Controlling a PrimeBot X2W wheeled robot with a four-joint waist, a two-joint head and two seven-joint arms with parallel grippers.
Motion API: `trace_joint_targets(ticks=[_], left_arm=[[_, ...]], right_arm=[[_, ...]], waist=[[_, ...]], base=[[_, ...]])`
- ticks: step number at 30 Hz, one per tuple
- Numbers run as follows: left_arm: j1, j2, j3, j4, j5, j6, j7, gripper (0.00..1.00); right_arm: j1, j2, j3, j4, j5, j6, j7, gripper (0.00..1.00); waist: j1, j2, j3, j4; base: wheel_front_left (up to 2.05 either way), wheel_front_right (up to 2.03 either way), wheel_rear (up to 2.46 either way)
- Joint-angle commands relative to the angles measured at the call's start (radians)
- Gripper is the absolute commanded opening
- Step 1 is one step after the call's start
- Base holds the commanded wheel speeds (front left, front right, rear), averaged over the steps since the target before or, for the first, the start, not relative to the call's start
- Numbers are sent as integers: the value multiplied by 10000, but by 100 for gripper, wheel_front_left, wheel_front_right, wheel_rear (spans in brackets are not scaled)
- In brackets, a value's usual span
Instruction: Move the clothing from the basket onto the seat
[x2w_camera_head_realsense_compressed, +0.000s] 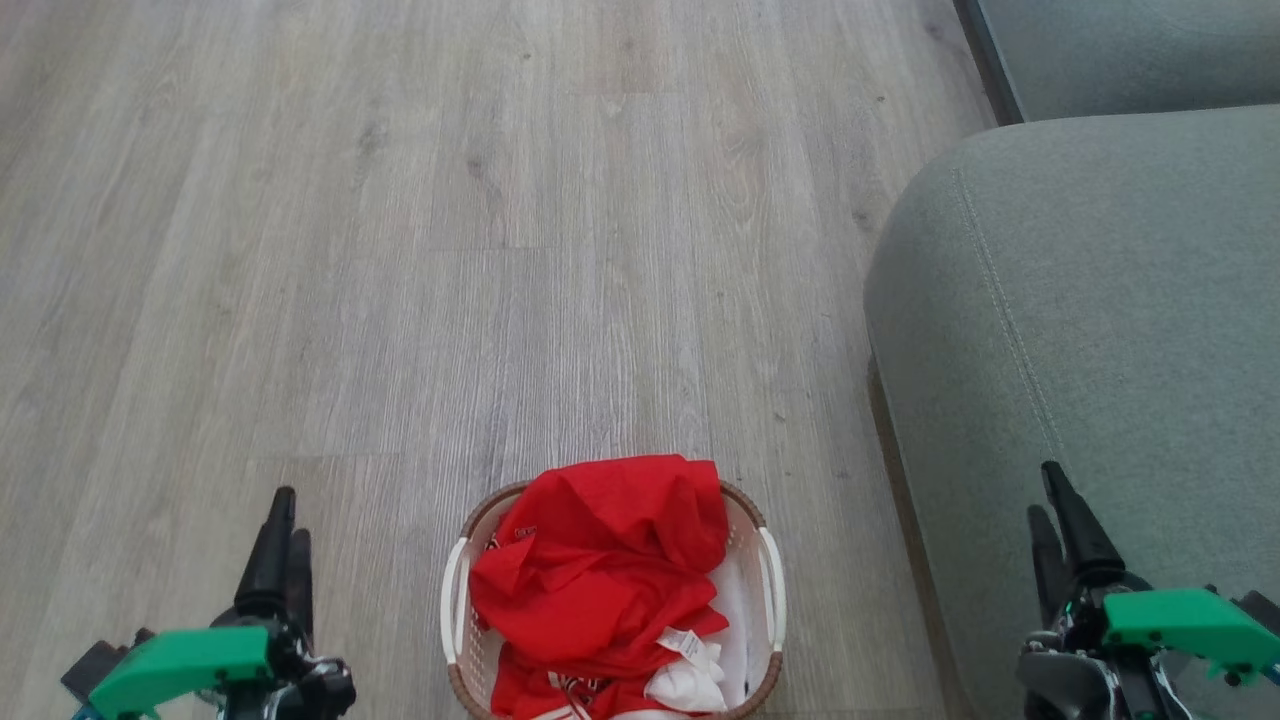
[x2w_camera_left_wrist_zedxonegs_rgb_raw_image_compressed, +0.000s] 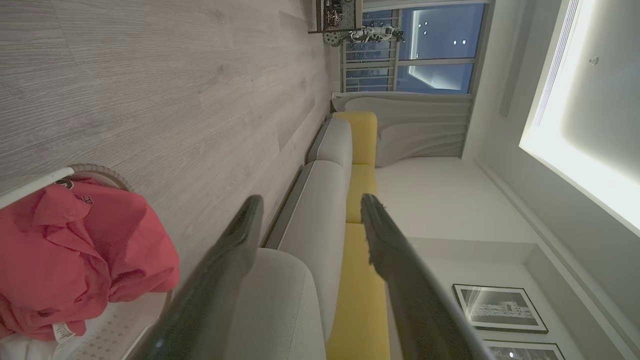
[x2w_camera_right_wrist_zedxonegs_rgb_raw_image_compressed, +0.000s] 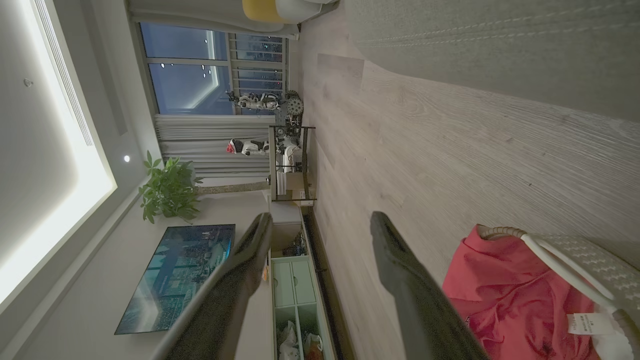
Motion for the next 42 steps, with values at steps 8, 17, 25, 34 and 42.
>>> trace_joint_targets(ticks=[8, 17, 25, 34, 42], left_arm=[[-556, 110, -26, -634, 612, -4, -258, 100], [-576, 119, -179, -898, 1909, -16, -521, 100], [-592, 127, -317, -1102, 3376, -24, -755, 100], [-608, 134, -421, -1202, 4958, 32, -989, 100], [-638, 191, -580, -1326, 6912, 123, -1252, 100]], right_arm=[[-319, -79, 95, -714, -482, 0, -273, 100], [-321, -126, 309, -1020, -1573, -1, -540, 100], [-311, -233, 551, -1225, -2801, -1, -777, 100], [-284, -252, 678, -1361, -4031, -1, -1014, 100], [-290, -349, 894, -1498, -5508, -1, -1280, 100]], waist=[[0, 0, -4, 8], [0, 0, 1, 22], [0, 0, 3, 31], [0, 0, -2, 28], [0, 0, 8, 52]], base=[[0, 0, 0], [0, 0, 0], [0, 0, 0], [0, 0, 0], [0, 0, 0]])
